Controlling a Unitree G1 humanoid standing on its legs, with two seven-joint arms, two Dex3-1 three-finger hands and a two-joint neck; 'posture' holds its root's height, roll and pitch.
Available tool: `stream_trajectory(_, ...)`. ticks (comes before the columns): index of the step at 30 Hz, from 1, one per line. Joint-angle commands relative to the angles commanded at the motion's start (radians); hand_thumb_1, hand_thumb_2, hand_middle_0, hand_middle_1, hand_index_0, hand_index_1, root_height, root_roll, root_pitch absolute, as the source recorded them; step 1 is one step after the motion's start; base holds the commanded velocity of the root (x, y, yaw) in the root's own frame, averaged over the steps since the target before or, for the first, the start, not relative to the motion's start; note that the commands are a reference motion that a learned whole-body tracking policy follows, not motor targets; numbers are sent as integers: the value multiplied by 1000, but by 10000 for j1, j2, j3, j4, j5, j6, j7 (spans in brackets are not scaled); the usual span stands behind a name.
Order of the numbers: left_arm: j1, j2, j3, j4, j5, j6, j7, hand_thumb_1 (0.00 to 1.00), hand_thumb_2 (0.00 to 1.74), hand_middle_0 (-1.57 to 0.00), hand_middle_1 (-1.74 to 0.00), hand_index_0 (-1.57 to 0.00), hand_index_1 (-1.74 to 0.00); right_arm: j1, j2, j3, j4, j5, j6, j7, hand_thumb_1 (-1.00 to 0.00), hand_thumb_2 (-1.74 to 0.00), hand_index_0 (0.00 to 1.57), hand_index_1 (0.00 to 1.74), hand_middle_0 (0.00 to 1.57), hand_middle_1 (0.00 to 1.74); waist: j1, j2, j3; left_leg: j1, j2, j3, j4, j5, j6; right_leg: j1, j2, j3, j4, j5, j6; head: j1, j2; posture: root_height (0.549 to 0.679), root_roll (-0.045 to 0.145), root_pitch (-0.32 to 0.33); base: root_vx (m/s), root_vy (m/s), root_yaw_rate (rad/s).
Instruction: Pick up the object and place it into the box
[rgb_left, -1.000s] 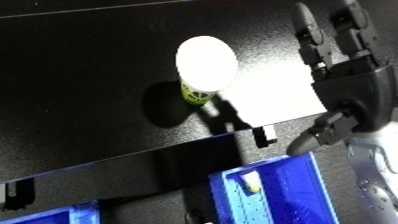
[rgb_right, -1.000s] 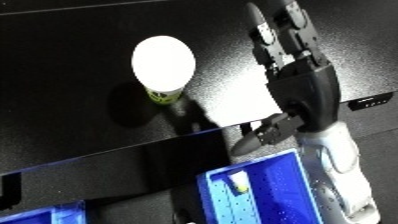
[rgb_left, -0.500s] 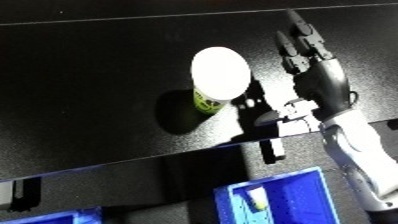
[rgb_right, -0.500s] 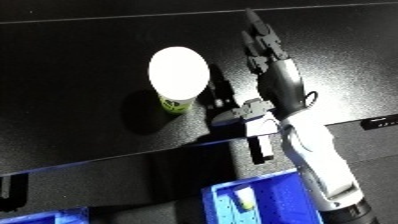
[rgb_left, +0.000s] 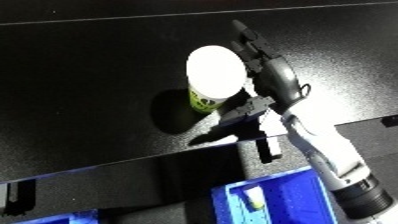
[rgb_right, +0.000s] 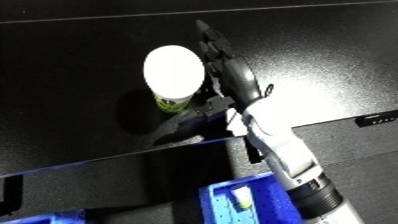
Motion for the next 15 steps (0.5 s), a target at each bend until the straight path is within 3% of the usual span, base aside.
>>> stream_trajectory(7,-14,-76,-86,-60,21,78,-13,0,0,0,0,0,0,-172,351,220,-119,52,202,97,-400,-696,628,696,628,696,41,50,-15,-5,-34,-2,28,-3,-22,-9,-43,22,43,-22,-13,154,-75,637,73,-47,29,13,27)
stream_trajectory(14,-4,-105,-80,-145,66,118,18,0,0,0,0,0,0,12,467,250,-278,31,331,-50,-750,-1305,1178,1305,1178,1305,9,43,-21,-9,-26,21,49,-16,-19,-61,-33,59,94,-44,-24,277,-117,637,75,-44,11,2,11)
stream_trajectory(15,2,-110,-87,-146,75,110,23,0,0,0,0,0,0,48,455,237,-275,33,338,-81,-750,-1305,1178,1305,1178,1305,0,38,-24,-3,-21,24,44,-16,-21,-56,-33,61,85,-41,-22,303,-110,637,75,-44,12,-5,-4)
